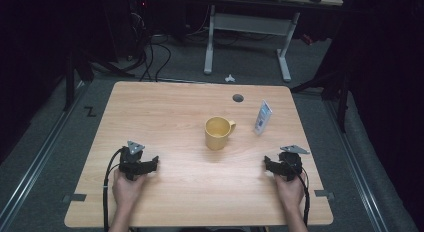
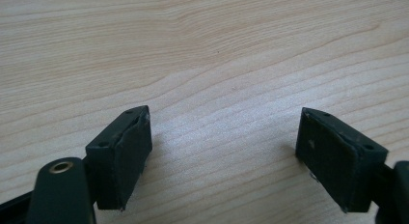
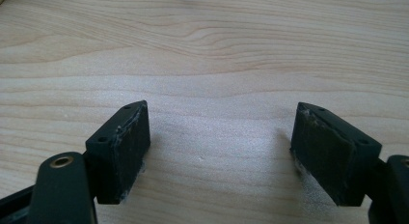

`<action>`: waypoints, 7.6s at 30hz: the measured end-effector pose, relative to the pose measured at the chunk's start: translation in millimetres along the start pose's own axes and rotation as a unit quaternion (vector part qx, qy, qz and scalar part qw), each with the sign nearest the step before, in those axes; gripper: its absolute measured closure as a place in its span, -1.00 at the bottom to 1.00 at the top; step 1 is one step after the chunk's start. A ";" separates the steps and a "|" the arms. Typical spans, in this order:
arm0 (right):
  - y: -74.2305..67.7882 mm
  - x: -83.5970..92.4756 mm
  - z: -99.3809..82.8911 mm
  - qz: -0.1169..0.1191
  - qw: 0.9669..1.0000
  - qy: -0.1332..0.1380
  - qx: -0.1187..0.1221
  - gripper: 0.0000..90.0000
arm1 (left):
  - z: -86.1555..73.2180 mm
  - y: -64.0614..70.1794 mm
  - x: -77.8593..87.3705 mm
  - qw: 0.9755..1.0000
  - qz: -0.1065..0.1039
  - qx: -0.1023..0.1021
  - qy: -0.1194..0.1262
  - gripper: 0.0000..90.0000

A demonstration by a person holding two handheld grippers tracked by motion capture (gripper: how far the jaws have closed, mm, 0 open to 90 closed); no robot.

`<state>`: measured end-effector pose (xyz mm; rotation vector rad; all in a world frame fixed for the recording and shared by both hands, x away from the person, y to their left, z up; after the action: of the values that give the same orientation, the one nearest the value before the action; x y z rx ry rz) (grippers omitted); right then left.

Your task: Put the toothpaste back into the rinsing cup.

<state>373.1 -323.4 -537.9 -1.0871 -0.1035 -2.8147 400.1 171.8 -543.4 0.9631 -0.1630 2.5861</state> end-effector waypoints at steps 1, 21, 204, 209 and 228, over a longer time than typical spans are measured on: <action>-0.1 0.0 0.0 0.000 1.000 0.000 0.000 -0.52 | 0.0 0.0 0.0 1.000 0.000 0.000 0.000 -0.54; 0.0 -0.2 0.4 0.001 1.000 -0.001 -0.002 -0.52 | 0.0 -0.3 0.1 1.000 0.000 0.001 0.000 -0.53; -11.7 -2.5 137.4 0.084 0.991 0.086 0.056 0.56 | 0.3 0.1 -0.1 1.000 0.003 0.000 -0.001 -0.52; -13.3 6.9 139.4 0.109 0.988 0.097 0.046 0.56 | 0.3 0.1 -0.1 1.000 0.003 0.000 -0.001 -0.52; -27.4 24.9 142.3 0.133 0.982 0.103 0.085 0.58 | 0.3 0.1 -0.1 1.000 0.003 0.000 -0.001 -0.52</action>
<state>445.5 -283.2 -416.5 -0.7110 -0.1618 -2.6014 400.3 171.6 -543.2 0.9673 -0.1676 2.5907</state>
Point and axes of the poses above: each handheld gripper's, and its own axes: x roughly backward along the jaws, z roughly out of its top, y roughly to its right, the point moved 1 cm from there along -x, roughly forward along the jaws, and after that the axes turned 2 degrees about y, right-handed, at the moved point
